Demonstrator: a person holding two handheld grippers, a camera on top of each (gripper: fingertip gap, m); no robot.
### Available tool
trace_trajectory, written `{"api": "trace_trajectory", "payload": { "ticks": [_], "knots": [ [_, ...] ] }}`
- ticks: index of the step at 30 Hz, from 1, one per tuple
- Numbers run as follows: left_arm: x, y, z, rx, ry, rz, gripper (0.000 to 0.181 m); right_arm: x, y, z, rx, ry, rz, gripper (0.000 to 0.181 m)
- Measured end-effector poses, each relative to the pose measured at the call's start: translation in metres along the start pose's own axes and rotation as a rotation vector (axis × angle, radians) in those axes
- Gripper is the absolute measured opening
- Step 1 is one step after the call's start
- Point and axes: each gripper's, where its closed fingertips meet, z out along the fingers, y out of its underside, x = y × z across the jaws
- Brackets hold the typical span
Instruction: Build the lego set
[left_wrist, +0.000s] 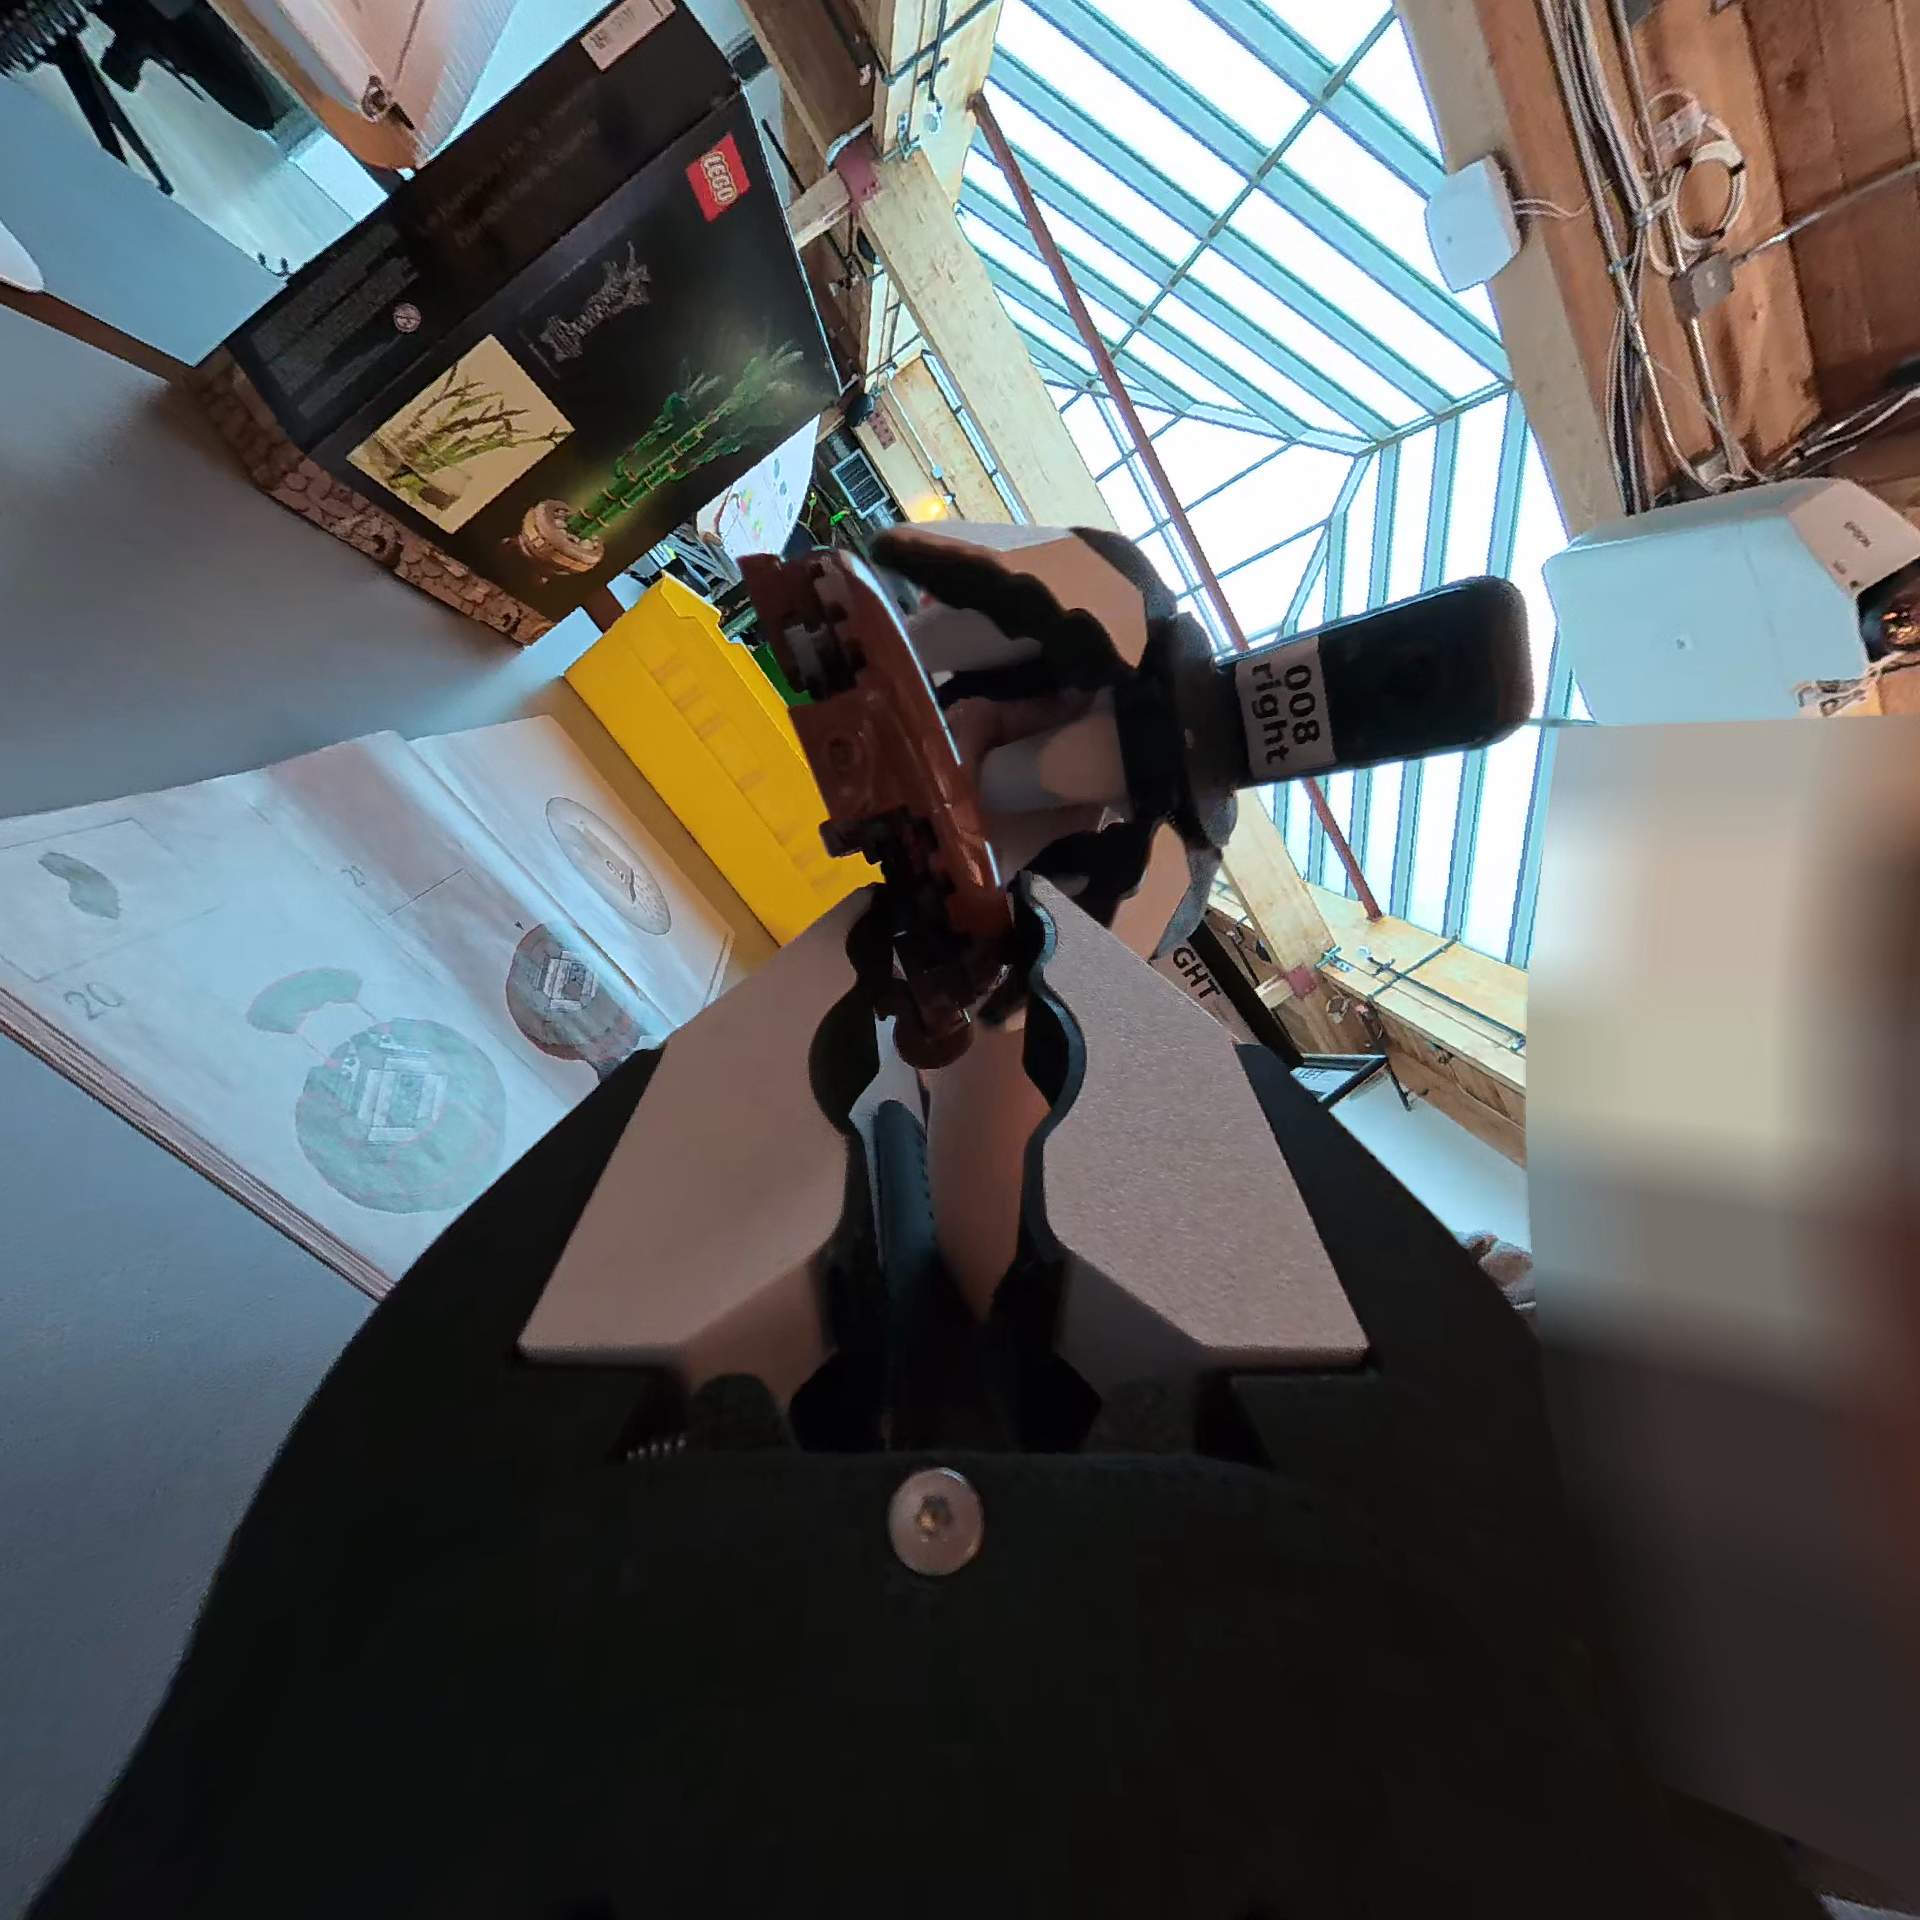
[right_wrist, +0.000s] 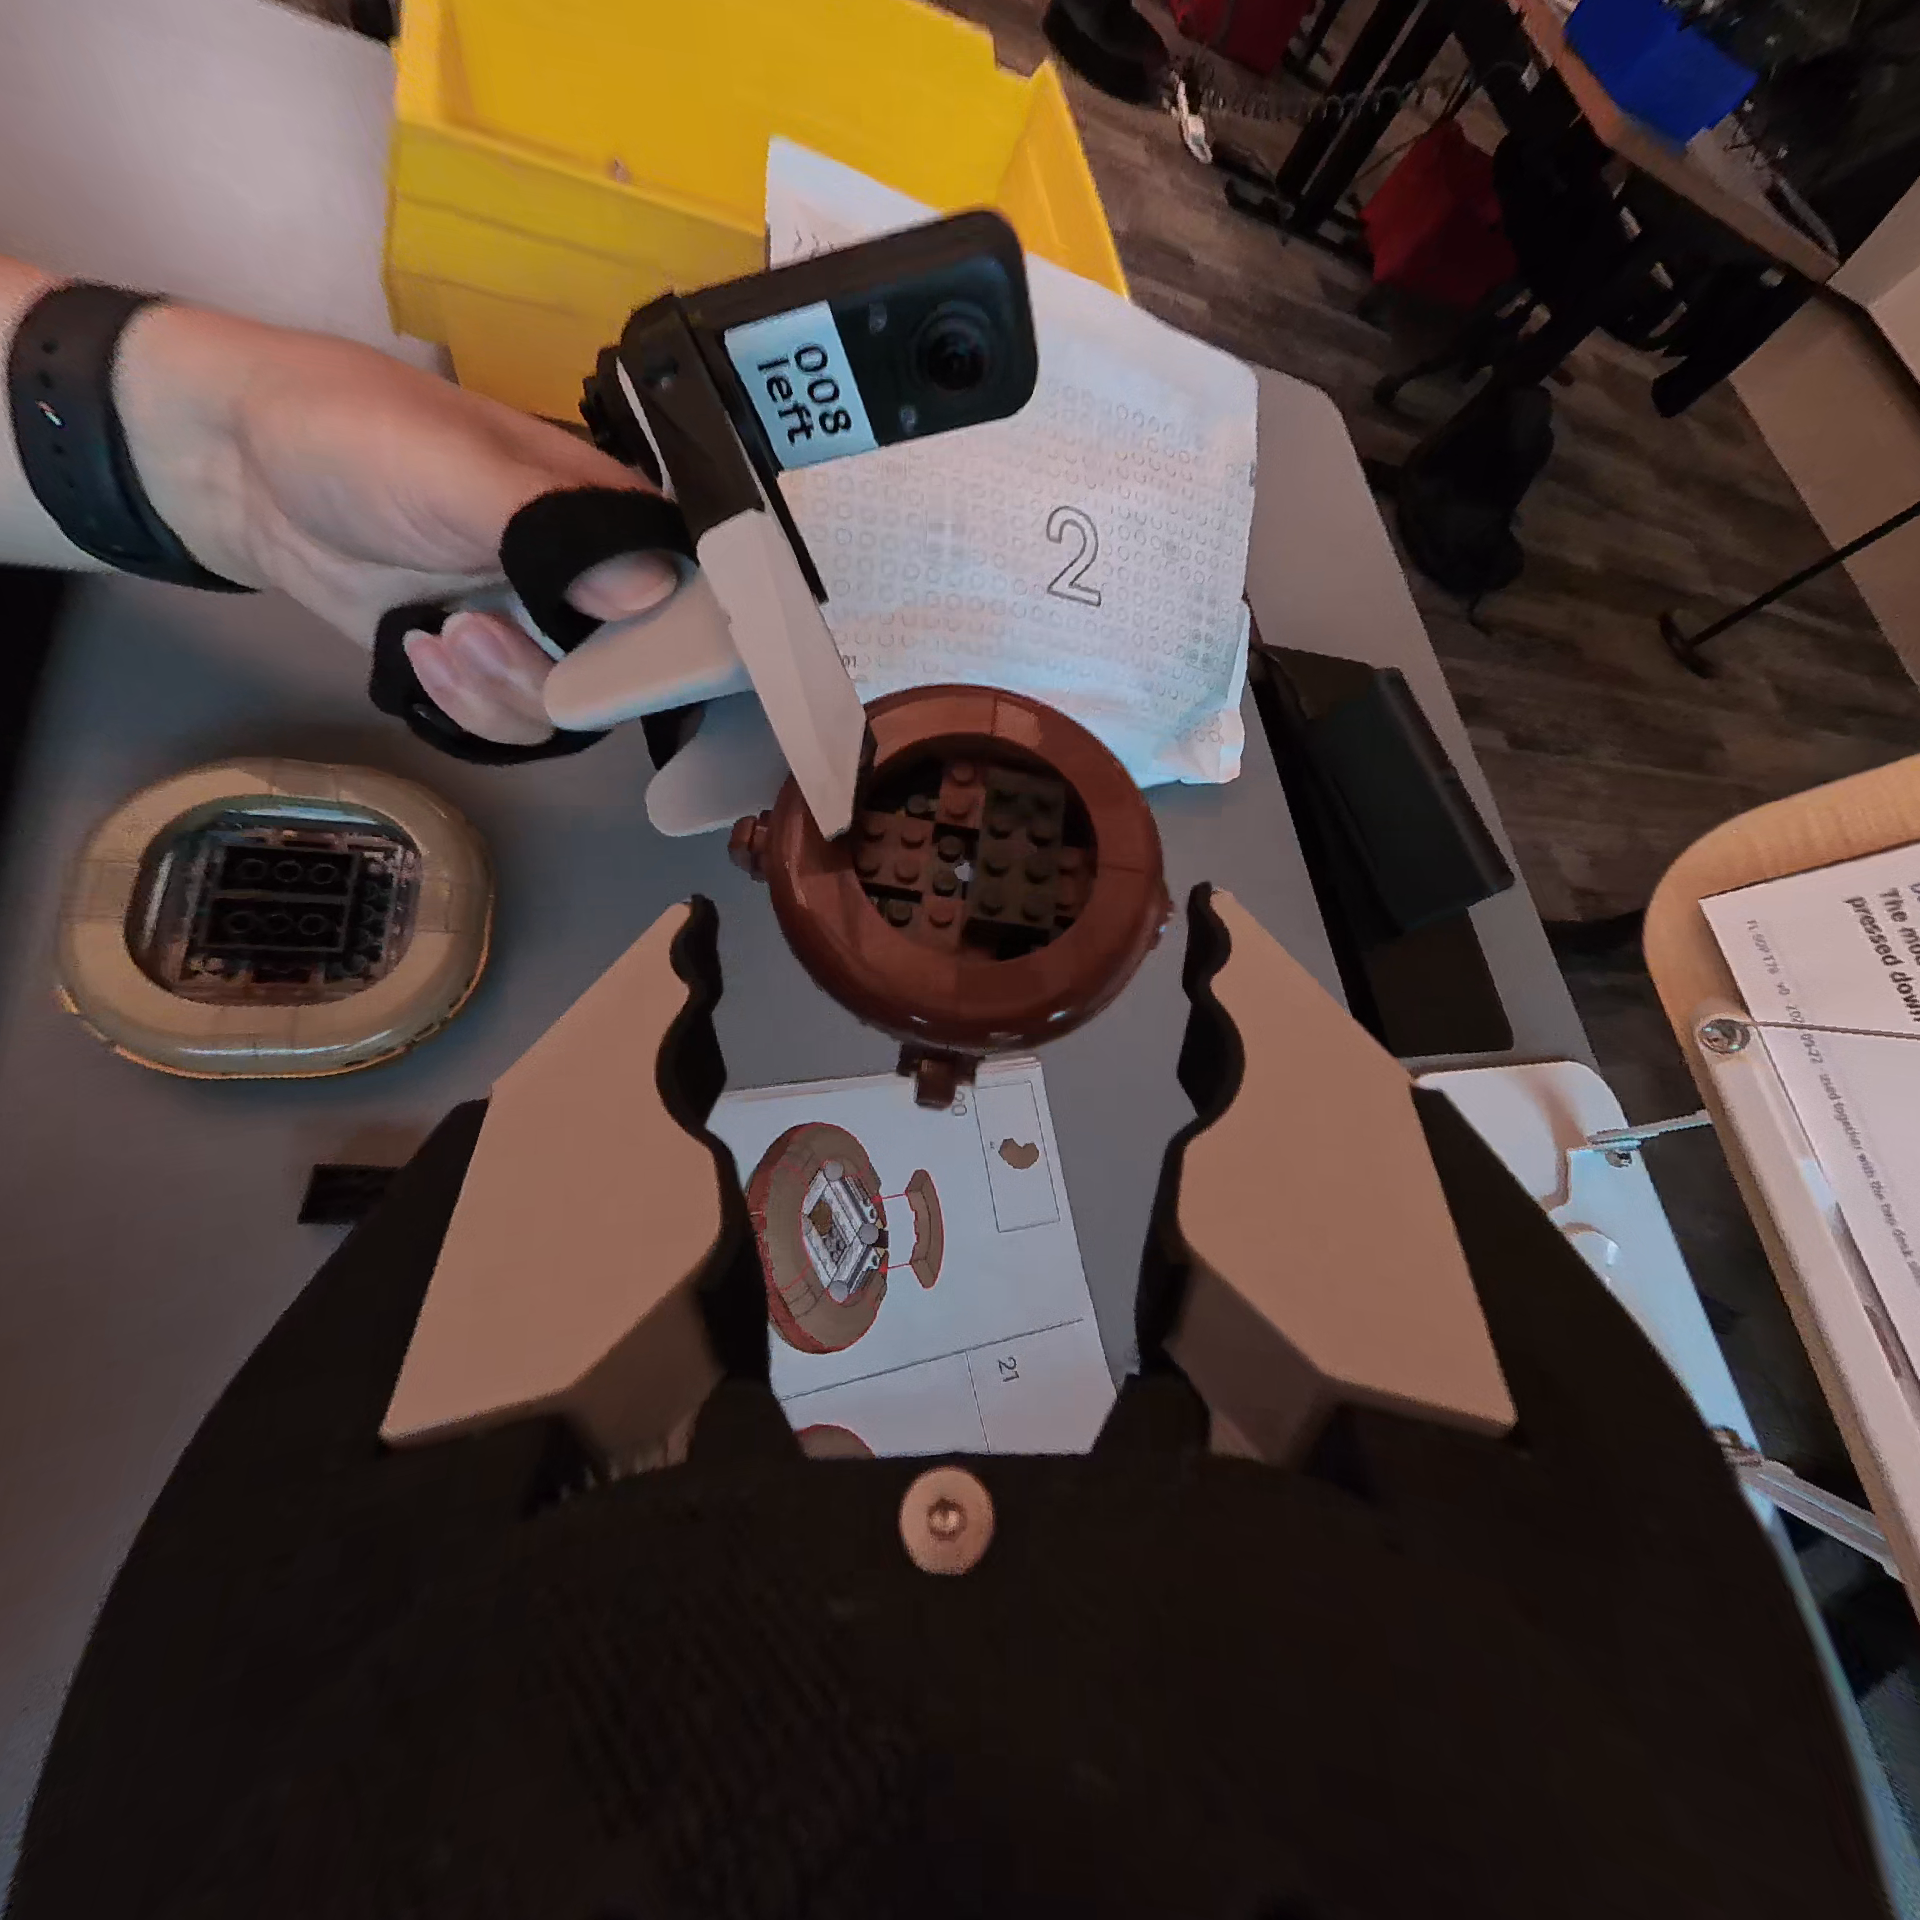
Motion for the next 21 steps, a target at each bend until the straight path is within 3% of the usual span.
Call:
{"api": "trace_trajectory", "payload": {
  "ticks": [2, 5, 10, 21],
  "knots": [
    [-0.001, 0.001, 0.001, -0.005, -0.005, 0.006, 0.02, 0.007, -0.009, -0.009, 0.05, 0.026, 0.032, 0.083],
    [-0.004, 0.006, 0.005, -0.023, -0.028, 0.031, 0.02, 0.019, -0.023, -0.014, 0.13, 0.046, 0.162, 0.041],
    [-0.002, 0.006, 0.006, -0.015, -0.022, 0.042, 0.02, 0.015, -0.005, -0.005, 0.006, 0.031, 0.17, 0.025],
    [0.001, 0.005, 0.006, -0.018, -0.025, 0.063, 0.02, 0.013, -0.008, -0.001, 0.023, 0.006, 0.202, 0.017]
  ]
}}
